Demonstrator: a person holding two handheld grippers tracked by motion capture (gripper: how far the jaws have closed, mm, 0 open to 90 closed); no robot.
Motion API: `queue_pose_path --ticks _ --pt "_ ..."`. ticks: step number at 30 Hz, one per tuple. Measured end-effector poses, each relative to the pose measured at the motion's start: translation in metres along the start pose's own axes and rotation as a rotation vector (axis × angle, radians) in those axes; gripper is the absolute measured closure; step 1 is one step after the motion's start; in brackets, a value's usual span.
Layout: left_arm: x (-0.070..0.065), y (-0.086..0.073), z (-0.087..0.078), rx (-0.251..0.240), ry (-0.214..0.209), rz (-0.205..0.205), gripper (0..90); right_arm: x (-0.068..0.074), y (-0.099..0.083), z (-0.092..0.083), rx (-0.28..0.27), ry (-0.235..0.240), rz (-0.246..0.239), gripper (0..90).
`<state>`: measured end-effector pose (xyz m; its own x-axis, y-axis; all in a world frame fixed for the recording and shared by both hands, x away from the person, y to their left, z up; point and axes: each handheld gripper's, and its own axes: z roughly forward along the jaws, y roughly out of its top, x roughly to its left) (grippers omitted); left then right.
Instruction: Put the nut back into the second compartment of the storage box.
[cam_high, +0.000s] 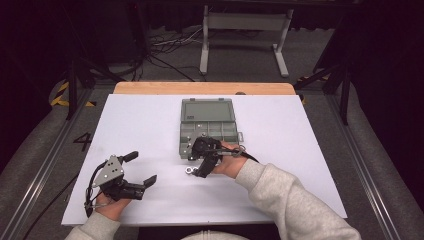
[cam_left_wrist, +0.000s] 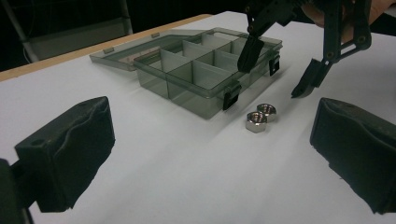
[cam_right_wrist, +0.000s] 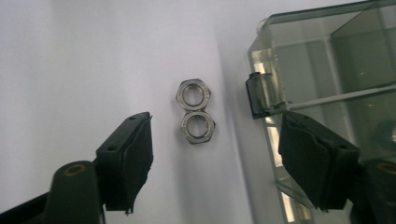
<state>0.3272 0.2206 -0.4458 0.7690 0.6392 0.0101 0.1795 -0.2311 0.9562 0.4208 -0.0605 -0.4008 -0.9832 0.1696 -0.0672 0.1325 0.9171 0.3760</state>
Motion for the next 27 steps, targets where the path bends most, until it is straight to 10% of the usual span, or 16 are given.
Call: queue_pose_path --ticks 27 --pt "0.0 0.0 0.0 0.001 -0.001 0.001 0.7 0.004 0.0 0.026 0.058 0.043 -0.004 70.1"
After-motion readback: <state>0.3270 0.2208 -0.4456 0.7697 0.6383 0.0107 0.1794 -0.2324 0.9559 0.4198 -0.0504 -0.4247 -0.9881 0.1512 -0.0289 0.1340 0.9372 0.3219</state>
